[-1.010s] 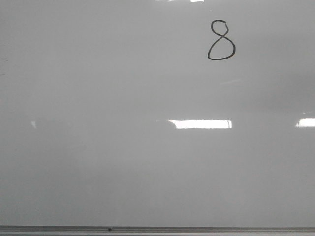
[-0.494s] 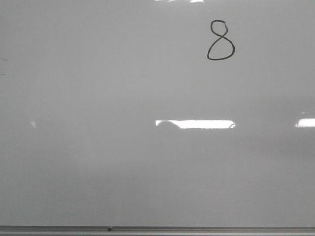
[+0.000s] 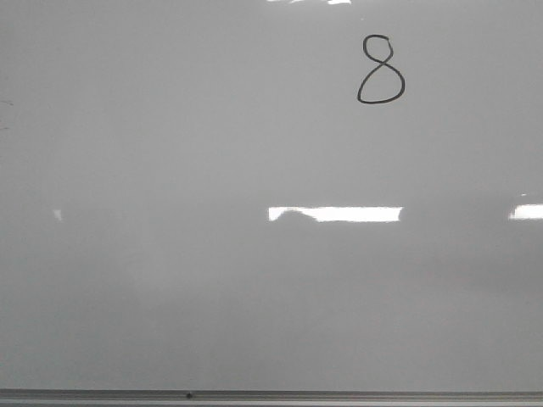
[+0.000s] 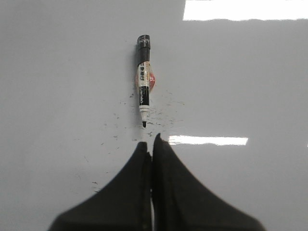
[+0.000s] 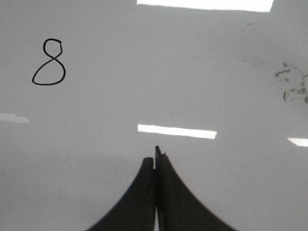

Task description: Write number 8 on whiteboard

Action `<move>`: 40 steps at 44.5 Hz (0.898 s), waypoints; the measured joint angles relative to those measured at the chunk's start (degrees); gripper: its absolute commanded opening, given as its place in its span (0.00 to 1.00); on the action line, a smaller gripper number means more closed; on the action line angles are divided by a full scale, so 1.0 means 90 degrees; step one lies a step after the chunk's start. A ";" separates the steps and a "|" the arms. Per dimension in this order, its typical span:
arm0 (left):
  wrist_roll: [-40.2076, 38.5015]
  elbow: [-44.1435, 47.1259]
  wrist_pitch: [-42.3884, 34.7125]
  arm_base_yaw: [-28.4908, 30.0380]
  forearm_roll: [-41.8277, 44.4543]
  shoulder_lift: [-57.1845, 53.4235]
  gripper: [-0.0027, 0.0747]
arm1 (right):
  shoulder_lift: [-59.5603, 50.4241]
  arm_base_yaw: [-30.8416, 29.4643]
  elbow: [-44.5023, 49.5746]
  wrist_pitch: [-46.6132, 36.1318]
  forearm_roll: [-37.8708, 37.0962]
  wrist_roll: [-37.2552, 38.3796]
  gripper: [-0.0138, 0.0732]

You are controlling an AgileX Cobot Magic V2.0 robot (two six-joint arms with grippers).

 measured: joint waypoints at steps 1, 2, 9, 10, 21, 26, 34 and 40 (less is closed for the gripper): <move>0.0000 0.0000 0.0000 0.0000 0.0000 0.0000 0.01 | 0.0000 0.0000 0.0000 0.0000 0.0000 0.0000 0.02; 0.0000 0.0000 0.0000 0.0000 0.0000 0.0000 0.01 | 0.0000 0.0000 0.0000 -0.0008 -0.0011 0.0000 0.02; 0.0000 0.0000 0.0000 0.0000 0.0000 0.0000 0.01 | 0.0000 0.0000 0.0000 -0.0033 -0.0011 0.0000 0.02; 0.0000 0.0000 0.0000 0.0000 0.0000 0.0000 0.01 | 0.0000 0.0000 0.0000 -0.0040 -0.0011 0.0000 0.02; 0.0000 0.0000 0.0000 0.0000 0.0000 0.0000 0.01 | 0.0000 0.0000 0.0000 -0.0218 -0.0011 0.0436 0.02; 0.0000 0.0000 0.0000 0.0000 0.0000 0.0000 0.01 | 0.0000 0.0000 0.0000 -0.0218 -0.0011 0.0462 0.02; 0.0000 0.0000 0.0000 0.0000 0.0000 0.0000 0.01 | 0.0000 0.0000 0.0000 -0.0218 -0.0011 0.0486 0.02; 0.0000 0.0000 0.0000 0.0000 0.0000 0.0000 0.01 | 0.0000 0.0000 0.0000 -0.0218 -0.0011 0.0495 0.02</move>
